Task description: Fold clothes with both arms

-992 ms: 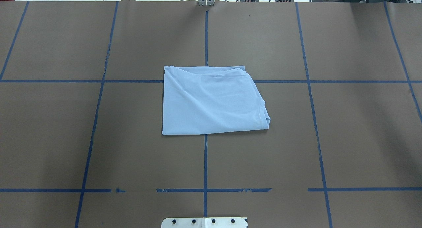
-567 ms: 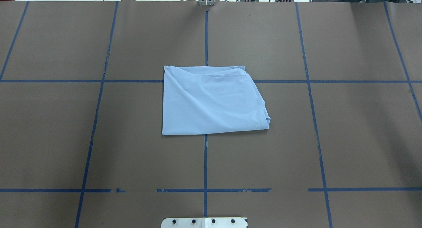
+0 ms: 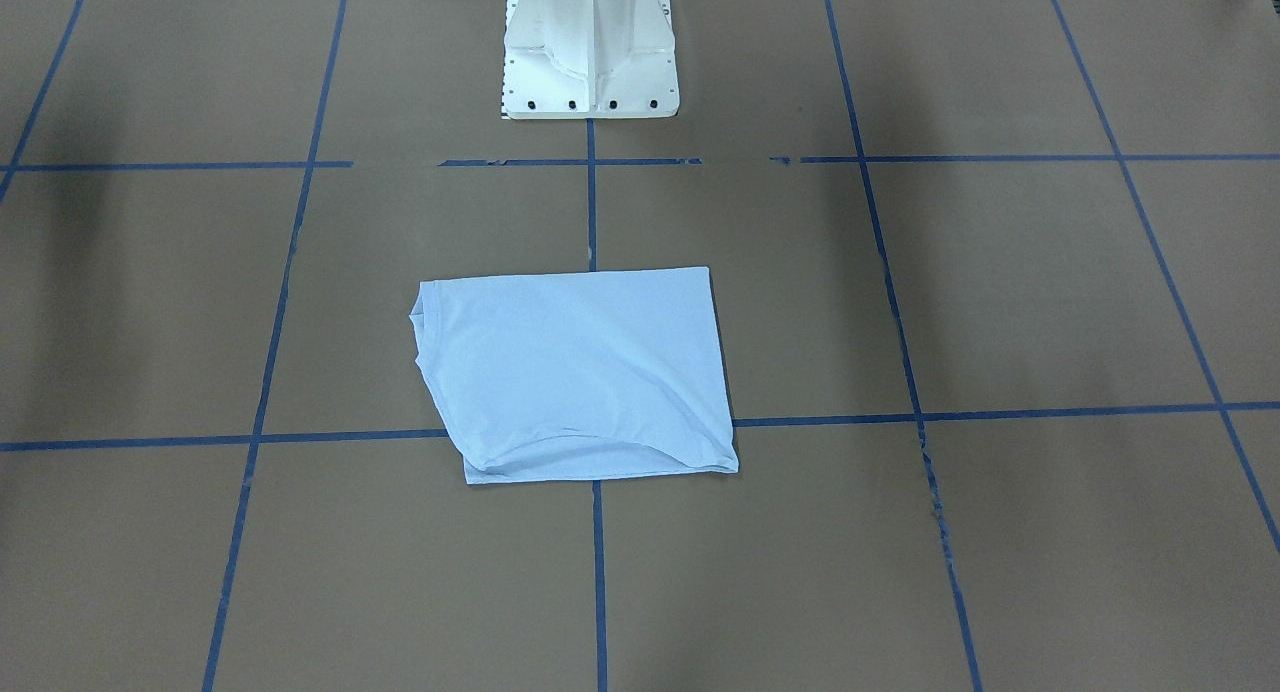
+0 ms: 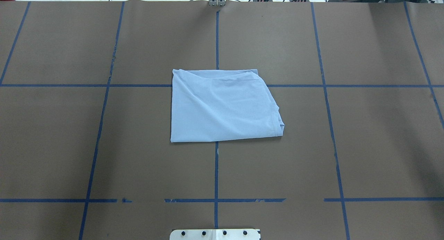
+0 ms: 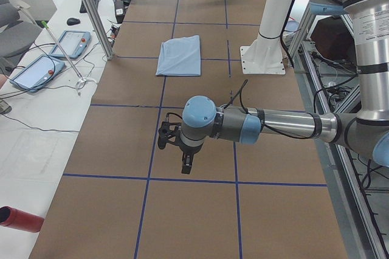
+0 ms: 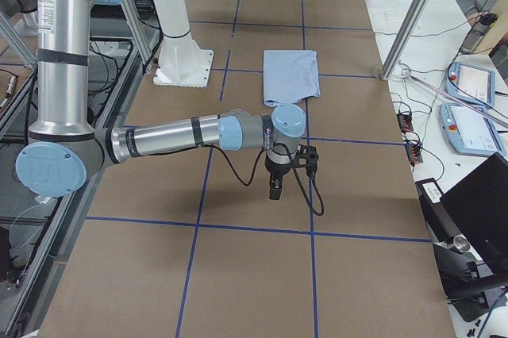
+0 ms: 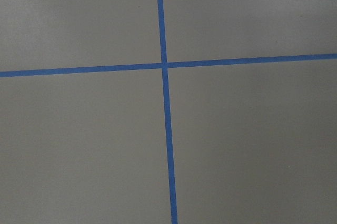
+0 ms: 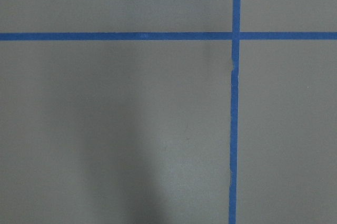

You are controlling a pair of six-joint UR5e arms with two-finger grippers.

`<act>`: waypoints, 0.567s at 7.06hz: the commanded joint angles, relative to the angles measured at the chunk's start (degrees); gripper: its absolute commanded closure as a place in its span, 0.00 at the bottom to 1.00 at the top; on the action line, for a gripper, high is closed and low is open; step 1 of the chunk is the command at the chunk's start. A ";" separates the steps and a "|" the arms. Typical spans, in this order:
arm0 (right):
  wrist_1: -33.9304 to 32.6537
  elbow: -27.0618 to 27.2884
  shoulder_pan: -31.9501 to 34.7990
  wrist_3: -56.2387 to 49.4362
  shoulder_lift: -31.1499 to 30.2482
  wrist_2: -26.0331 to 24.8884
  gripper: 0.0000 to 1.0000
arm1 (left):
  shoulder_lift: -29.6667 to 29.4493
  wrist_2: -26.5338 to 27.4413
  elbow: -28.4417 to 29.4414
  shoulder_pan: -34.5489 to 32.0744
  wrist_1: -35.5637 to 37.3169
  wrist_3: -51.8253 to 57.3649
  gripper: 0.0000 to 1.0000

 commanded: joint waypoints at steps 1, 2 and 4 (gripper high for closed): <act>0.05 -0.04 -0.19 0.02 -0.21 0.01 0.00 | 0.24 -0.07 0.21 0.06 -0.30 0.12 0.00; 0.05 0.05 -0.36 0.02 -0.21 0.01 0.00 | 0.24 0.54 -0.14 0.24 -0.04 0.12 0.00; 0.13 0.23 -0.45 -0.07 -0.21 0.01 0.00 | 0.32 6.99 -0.23 5.23 1.97 0.12 0.00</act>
